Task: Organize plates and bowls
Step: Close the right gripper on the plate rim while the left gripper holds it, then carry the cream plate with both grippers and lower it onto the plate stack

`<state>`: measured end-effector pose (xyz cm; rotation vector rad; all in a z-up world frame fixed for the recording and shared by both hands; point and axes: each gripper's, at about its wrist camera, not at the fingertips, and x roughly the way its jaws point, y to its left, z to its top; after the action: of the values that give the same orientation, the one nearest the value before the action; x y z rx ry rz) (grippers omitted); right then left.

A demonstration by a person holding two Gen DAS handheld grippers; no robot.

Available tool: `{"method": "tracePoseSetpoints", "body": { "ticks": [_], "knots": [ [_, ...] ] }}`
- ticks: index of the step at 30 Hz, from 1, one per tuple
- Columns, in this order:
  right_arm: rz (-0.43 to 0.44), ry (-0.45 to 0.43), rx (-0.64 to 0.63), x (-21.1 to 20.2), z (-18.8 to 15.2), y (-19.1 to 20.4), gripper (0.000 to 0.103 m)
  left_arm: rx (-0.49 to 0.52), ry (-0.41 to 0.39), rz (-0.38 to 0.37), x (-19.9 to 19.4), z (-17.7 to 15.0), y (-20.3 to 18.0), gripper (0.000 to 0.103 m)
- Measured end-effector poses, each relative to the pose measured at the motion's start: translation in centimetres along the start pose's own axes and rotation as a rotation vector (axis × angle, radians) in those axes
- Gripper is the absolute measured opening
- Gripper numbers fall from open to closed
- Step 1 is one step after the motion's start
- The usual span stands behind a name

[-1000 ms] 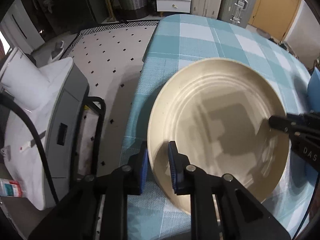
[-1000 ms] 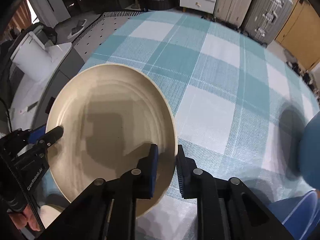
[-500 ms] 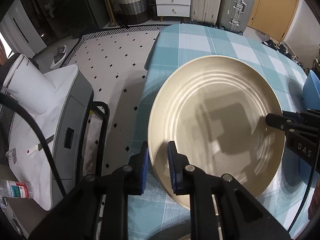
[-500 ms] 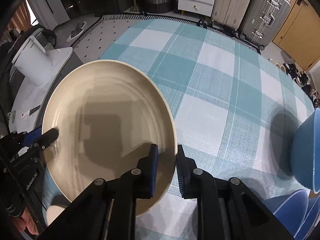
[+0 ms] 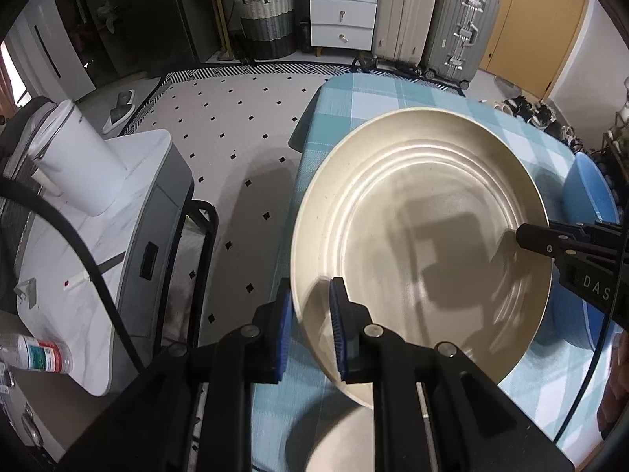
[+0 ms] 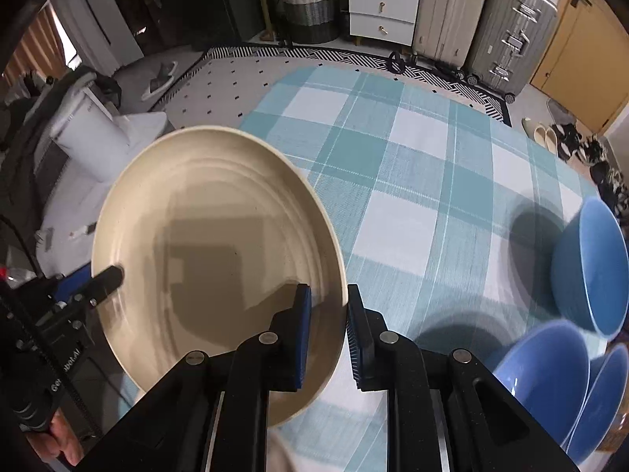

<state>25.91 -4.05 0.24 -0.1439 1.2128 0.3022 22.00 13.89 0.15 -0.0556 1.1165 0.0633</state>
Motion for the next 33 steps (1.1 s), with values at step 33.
{"method": "tracePoseSetpoints", "body": {
  "ticks": [33],
  "knots": [
    [0.067, 0.021, -0.024, -1.5, -16.7, 4.4, 0.017, -0.123, 0.053, -0.102, -2.5, -16.1, 2.7, 0.016]
  ]
}}
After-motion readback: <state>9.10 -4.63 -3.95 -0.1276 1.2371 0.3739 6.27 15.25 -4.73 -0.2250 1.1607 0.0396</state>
